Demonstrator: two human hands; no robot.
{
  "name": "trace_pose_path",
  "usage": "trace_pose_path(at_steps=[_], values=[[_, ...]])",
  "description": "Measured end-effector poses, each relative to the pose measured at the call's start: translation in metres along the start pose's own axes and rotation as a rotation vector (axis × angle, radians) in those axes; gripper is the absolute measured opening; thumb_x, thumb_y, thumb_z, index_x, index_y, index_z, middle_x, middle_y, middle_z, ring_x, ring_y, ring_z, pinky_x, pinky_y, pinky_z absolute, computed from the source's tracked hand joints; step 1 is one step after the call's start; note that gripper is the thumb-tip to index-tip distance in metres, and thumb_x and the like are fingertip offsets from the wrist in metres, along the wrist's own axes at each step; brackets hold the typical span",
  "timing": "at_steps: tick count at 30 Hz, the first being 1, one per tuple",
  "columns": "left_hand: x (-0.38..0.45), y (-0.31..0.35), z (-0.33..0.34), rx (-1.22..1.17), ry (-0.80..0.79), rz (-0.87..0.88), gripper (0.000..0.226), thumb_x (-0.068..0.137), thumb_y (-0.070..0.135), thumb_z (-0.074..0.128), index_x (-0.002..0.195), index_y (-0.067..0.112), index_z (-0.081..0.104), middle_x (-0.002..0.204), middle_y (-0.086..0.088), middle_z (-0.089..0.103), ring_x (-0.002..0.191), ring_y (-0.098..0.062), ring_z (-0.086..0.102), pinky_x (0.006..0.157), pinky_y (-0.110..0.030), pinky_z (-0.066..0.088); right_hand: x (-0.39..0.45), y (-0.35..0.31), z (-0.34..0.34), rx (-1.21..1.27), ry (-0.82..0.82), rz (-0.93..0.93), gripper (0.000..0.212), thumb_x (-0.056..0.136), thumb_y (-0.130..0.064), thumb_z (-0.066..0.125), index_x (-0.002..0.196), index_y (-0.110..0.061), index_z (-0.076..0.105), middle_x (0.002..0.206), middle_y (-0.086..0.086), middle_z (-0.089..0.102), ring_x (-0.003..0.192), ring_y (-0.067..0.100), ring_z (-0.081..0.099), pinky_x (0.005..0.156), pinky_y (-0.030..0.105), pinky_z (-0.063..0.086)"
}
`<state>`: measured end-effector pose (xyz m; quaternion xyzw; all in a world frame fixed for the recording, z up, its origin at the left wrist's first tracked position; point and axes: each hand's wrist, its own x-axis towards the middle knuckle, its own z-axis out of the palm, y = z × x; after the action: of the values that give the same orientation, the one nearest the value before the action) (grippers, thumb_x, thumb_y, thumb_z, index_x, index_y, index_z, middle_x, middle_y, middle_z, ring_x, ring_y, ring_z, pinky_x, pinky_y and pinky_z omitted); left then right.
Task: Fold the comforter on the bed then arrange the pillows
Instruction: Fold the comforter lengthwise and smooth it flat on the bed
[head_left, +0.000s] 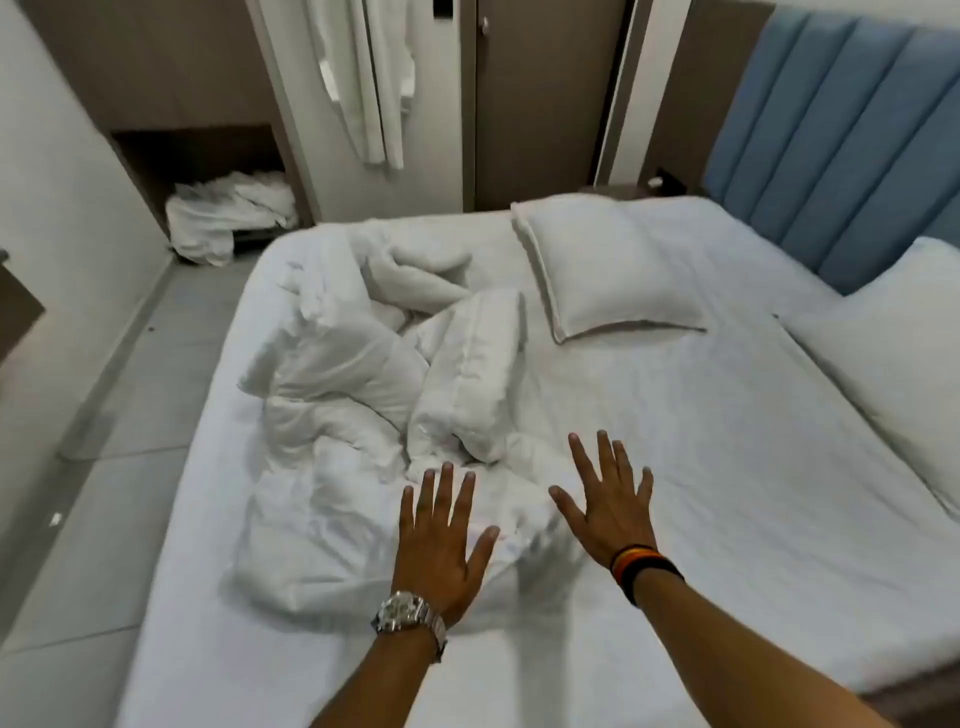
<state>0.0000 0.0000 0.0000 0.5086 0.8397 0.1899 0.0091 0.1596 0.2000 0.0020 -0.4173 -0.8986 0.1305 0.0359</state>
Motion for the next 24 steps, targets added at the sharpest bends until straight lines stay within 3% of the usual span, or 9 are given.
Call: trace_pose_path(at_steps=[3,8,10,12,14,16,18,21,24], values=[[0.005,0.013,0.065,0.008,-0.072,-0.054,0.073,0.105,0.062,0.023,0.167,0.024,0.017,0.175,-0.005,0.005,0.162,-0.026,0.002,0.126,-0.058,0.013,0.02,0.048,0.051,-0.017,-0.093,0.072,0.08,0.099,-0.078,0.022,0.16,-0.05,-0.021,0.178,0.004,-0.014,0.164,0.027,-0.012,0.127,0.065,-0.002],[0.027,0.015,0.144,0.137,-0.042,-0.132,0.073,0.103,0.061,0.031,0.166,0.024,0.024,0.174,-0.008,0.016,0.161,-0.035,0.009,0.124,-0.067,0.005,0.073,0.092,0.108,0.081,-0.173,0.108,0.089,0.094,-0.085,0.03,0.161,-0.051,-0.018,0.178,0.01,-0.008,0.164,0.031,-0.004,0.127,0.066,-0.001],[0.036,0.008,0.167,0.197,-0.037,-0.161,0.075,0.102,0.062,0.031,0.165,0.023,0.024,0.174,-0.007,0.017,0.16,-0.038,0.007,0.123,-0.069,-0.002,0.092,0.101,0.129,0.147,-0.239,0.126,0.094,0.09,-0.088,0.033,0.161,-0.053,-0.017,0.177,0.013,0.009,0.162,0.034,0.013,0.126,0.065,0.007],[0.042,0.0,0.186,0.217,-0.025,-0.177,0.076,0.102,0.062,0.032,0.166,0.023,0.022,0.174,-0.006,0.015,0.16,-0.039,0.005,0.122,-0.07,-0.005,0.101,0.102,0.146,0.193,-0.258,0.146,0.099,0.085,-0.092,0.036,0.163,-0.053,-0.012,0.165,0.016,0.037,0.151,0.036,0.037,0.122,0.06,0.025],[0.043,-0.008,0.196,0.223,-0.029,-0.195,0.076,0.102,0.062,0.032,0.167,0.024,0.02,0.175,-0.005,0.014,0.16,-0.039,0.003,0.122,-0.069,-0.006,0.103,0.1,0.153,0.268,-0.221,0.169,0.104,0.081,-0.091,0.046,0.165,-0.05,-0.001,0.148,0.013,0.052,0.137,0.035,0.05,0.112,0.051,0.04],[0.041,-0.006,0.198,0.217,-0.046,-0.199,0.075,0.102,0.062,0.031,0.167,0.025,0.019,0.174,-0.005,0.015,0.161,-0.038,0.004,0.123,-0.068,-0.007,0.098,0.097,0.149,0.371,-0.229,0.186,0.102,0.081,-0.08,0.063,0.164,-0.048,0.013,0.14,0.009,0.06,0.128,0.033,0.059,0.1,0.042,0.047],[0.036,-0.001,0.191,0.212,-0.061,-0.203,0.074,0.102,0.062,0.029,0.166,0.025,0.021,0.173,-0.005,0.02,0.16,-0.038,0.007,0.123,-0.069,-0.005,0.087,0.092,0.133,0.495,-0.238,0.204,0.088,0.082,-0.063,0.075,0.157,-0.048,0.033,0.134,0.001,0.068,0.124,0.03,0.062,0.093,0.035,0.047],[0.026,0.017,0.168,0.145,-0.069,-0.259,0.074,0.101,0.063,0.025,0.166,0.027,0.023,0.17,-0.003,0.032,0.16,-0.035,0.013,0.122,-0.069,-0.003,0.052,0.09,0.084,0.787,-0.185,0.264,0.062,0.079,-0.046,0.087,0.136,-0.041,0.063,0.123,-0.013,0.072,0.12,0.016,0.065,0.096,0.028,0.049],[0.013,0.047,0.142,-0.007,-0.003,-0.216,0.069,0.103,0.064,0.027,0.163,0.031,0.03,0.163,0.005,0.044,0.158,-0.033,0.022,0.124,-0.065,0.0,-0.019,0.117,0.032,0.896,-0.173,0.345,0.051,0.066,-0.061,0.09,0.111,-0.044,0.075,0.1,-0.025,0.077,0.094,-0.005,0.071,0.078,0.021,0.052]])
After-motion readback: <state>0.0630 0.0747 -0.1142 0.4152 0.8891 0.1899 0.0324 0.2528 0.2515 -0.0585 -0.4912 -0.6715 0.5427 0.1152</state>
